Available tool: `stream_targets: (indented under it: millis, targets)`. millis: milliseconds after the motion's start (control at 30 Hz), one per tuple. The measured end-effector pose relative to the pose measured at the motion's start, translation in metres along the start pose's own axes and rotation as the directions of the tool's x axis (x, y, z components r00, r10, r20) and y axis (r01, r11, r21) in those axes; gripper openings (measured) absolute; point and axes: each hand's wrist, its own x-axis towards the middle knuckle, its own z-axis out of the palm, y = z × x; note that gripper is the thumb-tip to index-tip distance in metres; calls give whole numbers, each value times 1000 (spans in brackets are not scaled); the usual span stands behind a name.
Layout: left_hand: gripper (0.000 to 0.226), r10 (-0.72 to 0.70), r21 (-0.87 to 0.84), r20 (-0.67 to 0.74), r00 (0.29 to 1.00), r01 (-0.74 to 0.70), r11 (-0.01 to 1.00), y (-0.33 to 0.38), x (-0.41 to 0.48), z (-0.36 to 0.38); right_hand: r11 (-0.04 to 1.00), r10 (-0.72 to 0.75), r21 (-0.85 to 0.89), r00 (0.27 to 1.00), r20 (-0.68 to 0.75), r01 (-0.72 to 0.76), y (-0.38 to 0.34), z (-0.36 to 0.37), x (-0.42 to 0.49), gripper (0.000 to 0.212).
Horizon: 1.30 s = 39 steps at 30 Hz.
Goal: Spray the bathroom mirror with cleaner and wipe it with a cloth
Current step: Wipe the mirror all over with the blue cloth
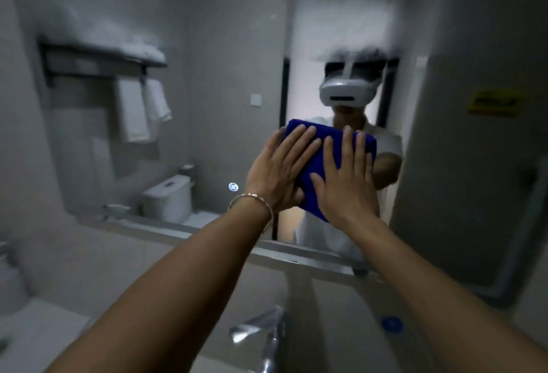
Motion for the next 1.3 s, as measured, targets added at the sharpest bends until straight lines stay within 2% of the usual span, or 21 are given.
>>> stream_targets:
  millis: [233,400,533,767,867,967,1067,1200,1300]
  targets:
    - [80,-144,-27,100,984,148,989,-145,-39,40,991,-121,-53,993,-13,121,-144,4,72,69]
    - [79,-125,-55,73,989,129,990,-257,-75,91,986,-152,-78,988,-27,149,-256,22,119,67]
    - [80,-167,-116,25,986,169,979,-331,-99,127,974,-189,-133,981,-47,182,-333,35,155,66]
    - [84,-193,-151,115,975,209,966,-425,-130,163,971,-212,-119,977,-20,209,-435,57,192,85]
    - [84,-161,-128,149,976,180,975,-462,-140,169,968,-236,-98,971,-43,231,-460,61,202,71]
    - [84,-136,-120,143,980,154,981,-482,-146,168,968,-247,-99,951,-185,232,-469,76,207,61]
    - [80,-189,-255,80,979,203,945,-464,-152,173,969,-245,-106,910,-334,221,-464,97,206,59]
    - [73,-270,-578,-4,963,218,786,-435,-157,182,967,-253,-89,884,-394,237,-461,125,194,61]
    - [65,-334,-571,-138,933,200,796,-426,-167,206,972,-233,-73,884,-405,223,-466,145,181,60]
